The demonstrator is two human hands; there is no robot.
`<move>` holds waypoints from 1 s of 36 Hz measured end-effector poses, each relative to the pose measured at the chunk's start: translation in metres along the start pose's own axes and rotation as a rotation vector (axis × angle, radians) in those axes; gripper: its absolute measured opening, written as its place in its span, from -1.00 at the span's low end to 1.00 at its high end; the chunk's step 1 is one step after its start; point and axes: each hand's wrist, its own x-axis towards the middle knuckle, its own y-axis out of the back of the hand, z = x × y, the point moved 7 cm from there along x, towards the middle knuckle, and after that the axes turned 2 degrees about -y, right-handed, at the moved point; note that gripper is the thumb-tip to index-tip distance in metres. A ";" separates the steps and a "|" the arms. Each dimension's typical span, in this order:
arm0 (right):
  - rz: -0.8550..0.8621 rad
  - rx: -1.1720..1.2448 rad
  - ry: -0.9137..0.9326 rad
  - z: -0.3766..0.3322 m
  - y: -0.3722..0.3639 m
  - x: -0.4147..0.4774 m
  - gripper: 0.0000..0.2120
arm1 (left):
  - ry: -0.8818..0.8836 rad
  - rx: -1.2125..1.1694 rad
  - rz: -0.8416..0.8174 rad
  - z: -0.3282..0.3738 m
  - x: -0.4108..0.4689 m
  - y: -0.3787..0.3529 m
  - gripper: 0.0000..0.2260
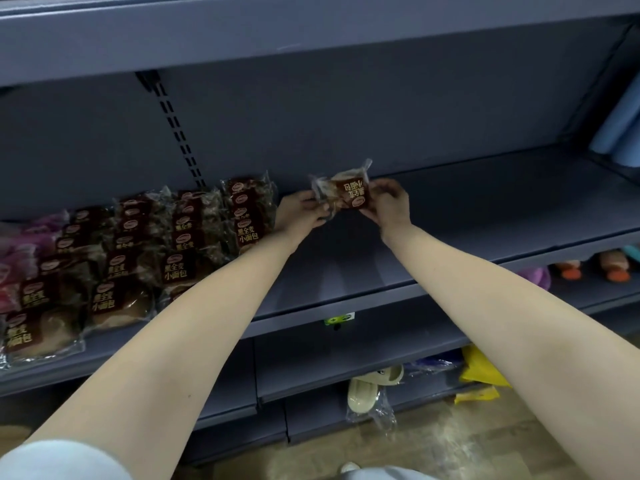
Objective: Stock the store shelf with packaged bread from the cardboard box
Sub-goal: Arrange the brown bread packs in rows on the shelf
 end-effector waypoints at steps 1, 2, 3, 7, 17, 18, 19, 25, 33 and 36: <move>0.014 0.012 -0.011 0.002 -0.002 0.000 -0.74 | -0.005 -0.006 0.005 0.002 -0.002 0.002 -0.72; 0.026 0.017 -0.024 0.005 -0.003 0.000 -0.76 | -0.002 -0.010 0.020 0.001 -0.003 0.006 -0.73; 0.042 0.016 -0.037 0.008 -0.004 0.002 -0.78 | 0.005 -0.003 0.037 0.000 -0.004 0.009 -0.73; 0.105 -0.073 -0.020 0.014 -0.009 0.005 -0.82 | 0.019 0.068 0.071 -0.006 -0.003 0.020 -0.74; 0.100 -0.306 0.223 -0.026 -0.030 -0.006 -0.81 | -0.068 0.159 0.227 0.019 -0.011 0.049 -0.72; 0.031 -0.384 0.275 -0.031 -0.037 -0.009 -0.82 | -0.061 0.130 0.237 0.021 -0.013 0.053 -0.74; -0.049 -0.450 0.327 -0.034 -0.046 -0.013 -0.84 | -0.076 0.128 0.226 0.024 -0.014 0.055 -0.75; -0.402 -0.531 0.434 -0.023 -0.098 -0.042 -0.94 | -0.167 0.339 0.193 0.031 -0.025 0.063 -0.80; -0.483 -0.463 0.254 0.001 -0.111 -0.049 -0.62 | 0.021 -0.066 0.378 0.016 -0.040 0.098 -0.93; -0.623 -0.461 0.106 0.017 -0.115 -0.054 -0.56 | 0.028 -0.091 0.485 0.010 -0.042 0.119 -0.97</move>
